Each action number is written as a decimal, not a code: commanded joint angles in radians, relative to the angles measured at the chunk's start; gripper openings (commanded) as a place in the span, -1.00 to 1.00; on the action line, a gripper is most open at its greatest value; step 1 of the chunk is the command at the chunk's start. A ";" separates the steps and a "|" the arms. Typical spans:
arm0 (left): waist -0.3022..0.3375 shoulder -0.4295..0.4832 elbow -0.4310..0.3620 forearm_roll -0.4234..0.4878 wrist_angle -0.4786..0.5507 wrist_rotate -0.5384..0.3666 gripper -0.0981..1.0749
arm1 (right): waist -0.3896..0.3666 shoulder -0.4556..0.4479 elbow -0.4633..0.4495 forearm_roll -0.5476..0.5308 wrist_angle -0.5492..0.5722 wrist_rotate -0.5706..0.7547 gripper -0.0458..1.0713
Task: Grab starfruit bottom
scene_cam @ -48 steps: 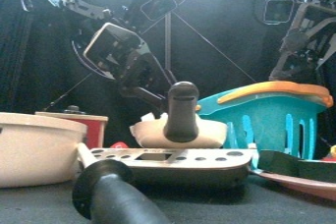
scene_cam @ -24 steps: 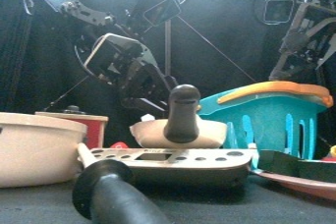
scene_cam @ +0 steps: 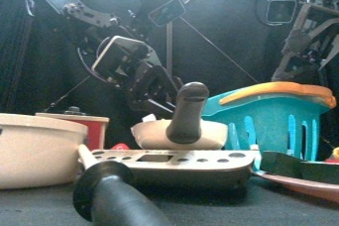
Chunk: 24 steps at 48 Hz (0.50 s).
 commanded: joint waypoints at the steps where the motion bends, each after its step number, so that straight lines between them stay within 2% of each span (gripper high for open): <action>1: 0.006 -0.009 -0.023 0.003 -0.008 0.002 0.65 | -0.002 -0.002 -0.009 0.002 -0.006 0.000 0.69; 24: 0.008 -0.006 -0.017 0.018 -0.005 0.005 0.56 | -0.002 0.018 -0.011 0.002 -0.031 -0.002 0.69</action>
